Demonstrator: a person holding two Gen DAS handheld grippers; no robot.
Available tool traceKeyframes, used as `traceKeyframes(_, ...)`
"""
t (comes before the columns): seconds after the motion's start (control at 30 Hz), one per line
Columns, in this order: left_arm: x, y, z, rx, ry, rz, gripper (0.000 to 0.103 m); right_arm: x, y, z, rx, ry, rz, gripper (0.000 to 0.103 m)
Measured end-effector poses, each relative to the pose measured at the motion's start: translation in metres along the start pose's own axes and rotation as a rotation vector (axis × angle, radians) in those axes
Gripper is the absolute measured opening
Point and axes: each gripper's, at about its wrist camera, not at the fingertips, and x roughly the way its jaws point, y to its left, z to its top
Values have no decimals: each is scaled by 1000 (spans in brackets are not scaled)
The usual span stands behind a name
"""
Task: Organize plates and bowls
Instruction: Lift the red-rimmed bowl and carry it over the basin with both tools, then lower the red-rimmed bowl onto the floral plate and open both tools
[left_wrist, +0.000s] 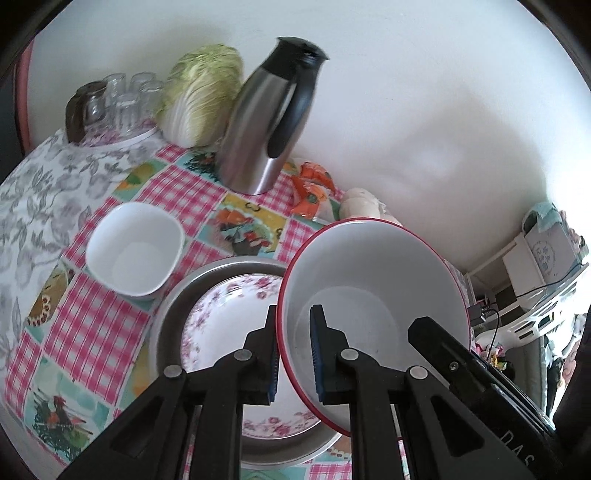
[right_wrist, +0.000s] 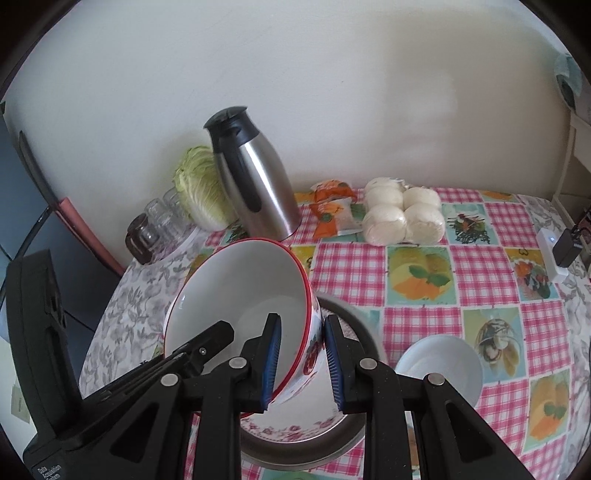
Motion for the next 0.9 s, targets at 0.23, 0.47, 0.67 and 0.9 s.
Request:
traceKeyframes(0.23,-3,25,-3,-47,10,8,14,14,22,-6,-44,31,-3,26)
traceKeyframes(0.47,5,43,-3,-89,37,-2,14,29,27,-9,-46,62,4,26)
traceKeyframes(0.67,13,51,-2,-109,53,14,16,42,31,-11,-50,92,10,26)
traceKeyframes(0.9,31,56,-4,-117,101,32,16,62,24,-17,-37,145,2,26)
